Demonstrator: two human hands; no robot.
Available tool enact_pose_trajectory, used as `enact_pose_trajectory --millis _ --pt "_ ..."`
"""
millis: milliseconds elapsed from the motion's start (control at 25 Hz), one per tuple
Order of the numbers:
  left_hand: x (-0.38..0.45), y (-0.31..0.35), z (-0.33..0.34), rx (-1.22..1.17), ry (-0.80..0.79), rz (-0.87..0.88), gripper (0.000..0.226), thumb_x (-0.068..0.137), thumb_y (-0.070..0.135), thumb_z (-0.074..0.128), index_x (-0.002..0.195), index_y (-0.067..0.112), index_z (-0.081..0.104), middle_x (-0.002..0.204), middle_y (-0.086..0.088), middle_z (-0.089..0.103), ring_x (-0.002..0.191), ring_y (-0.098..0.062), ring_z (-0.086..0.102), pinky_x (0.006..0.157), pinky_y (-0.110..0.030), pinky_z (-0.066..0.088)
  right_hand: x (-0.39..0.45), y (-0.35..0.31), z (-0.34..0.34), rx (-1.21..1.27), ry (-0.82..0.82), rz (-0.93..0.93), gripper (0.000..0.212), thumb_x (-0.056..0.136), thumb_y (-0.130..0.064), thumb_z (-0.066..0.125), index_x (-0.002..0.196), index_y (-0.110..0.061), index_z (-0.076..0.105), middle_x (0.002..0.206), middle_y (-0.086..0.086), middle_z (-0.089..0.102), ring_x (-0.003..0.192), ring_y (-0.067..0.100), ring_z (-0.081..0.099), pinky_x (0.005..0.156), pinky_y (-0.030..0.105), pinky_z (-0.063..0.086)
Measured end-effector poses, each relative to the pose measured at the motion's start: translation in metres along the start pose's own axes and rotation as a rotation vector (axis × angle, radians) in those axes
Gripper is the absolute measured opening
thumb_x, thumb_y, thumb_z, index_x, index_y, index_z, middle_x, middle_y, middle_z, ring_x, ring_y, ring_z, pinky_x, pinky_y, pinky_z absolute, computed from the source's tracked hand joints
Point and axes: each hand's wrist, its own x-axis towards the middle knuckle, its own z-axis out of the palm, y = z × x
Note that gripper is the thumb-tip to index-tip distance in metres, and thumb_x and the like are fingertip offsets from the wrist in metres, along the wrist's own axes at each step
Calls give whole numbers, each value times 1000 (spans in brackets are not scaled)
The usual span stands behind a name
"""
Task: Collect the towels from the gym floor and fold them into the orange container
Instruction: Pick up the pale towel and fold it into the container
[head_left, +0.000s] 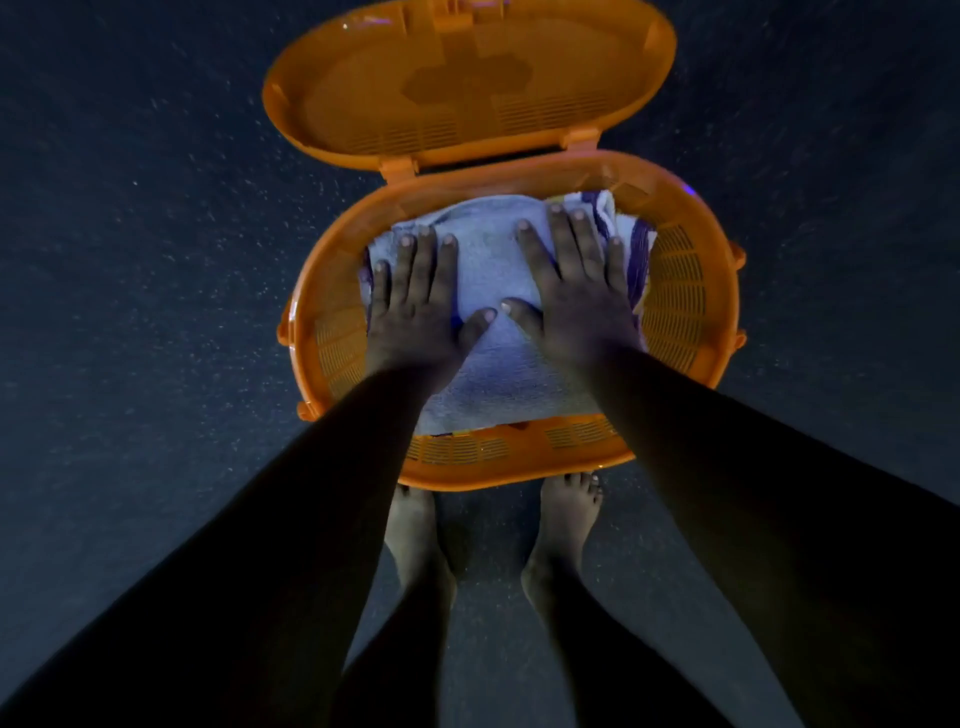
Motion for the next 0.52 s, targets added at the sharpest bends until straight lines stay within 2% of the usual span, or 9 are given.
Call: enact_pose_trajectory --millis 80,120,240,320,520 --pt "-13 6 -34 -10 -154 8 94 96 72 37 164 16 4 172 -8 -1 158 -26 -4 121 -41 -18 -23 -4 -24 55 -90 50 81 97 -67 36 162 -28 7 170 7 -1 157 28 -2 121 63 13" --pt "-22 12 -57 -14 -234 1 94 97 71 36 164 17 0 172 -7 -5 158 -25 -7 122 -41 -18 -38 -7 -41 79 -145 78 82 97 -66 37 162 -28 6 170 7 -3 157 28 -2 121 63 14" --pt "-59 36 -129 -6 -440 -43 95 96 72 36 163 17 -4 171 -6 -7 158 -23 -7 127 -47 -2 -85 -21 -100 187 -350 189 81 97 -68 32 162 -30 2 170 6 -4 156 30 -1 122 61 11" --pt "-91 62 -198 11 -530 -56 96 94 73 38 163 19 -1 172 -5 -6 158 -24 -5 126 -47 1 -123 -32 -163 288 -442 290 81 97 -70 33 162 -32 2 170 4 -4 157 28 -3 122 59 9" --pt "-184 125 -378 124 -645 19 100 91 78 39 163 22 -2 172 -4 -6 158 -24 -6 126 -52 3 -246 -62 -334 435 -416 448 85 94 -73 34 162 -28 9 170 6 3 156 30 5 120 59 16"
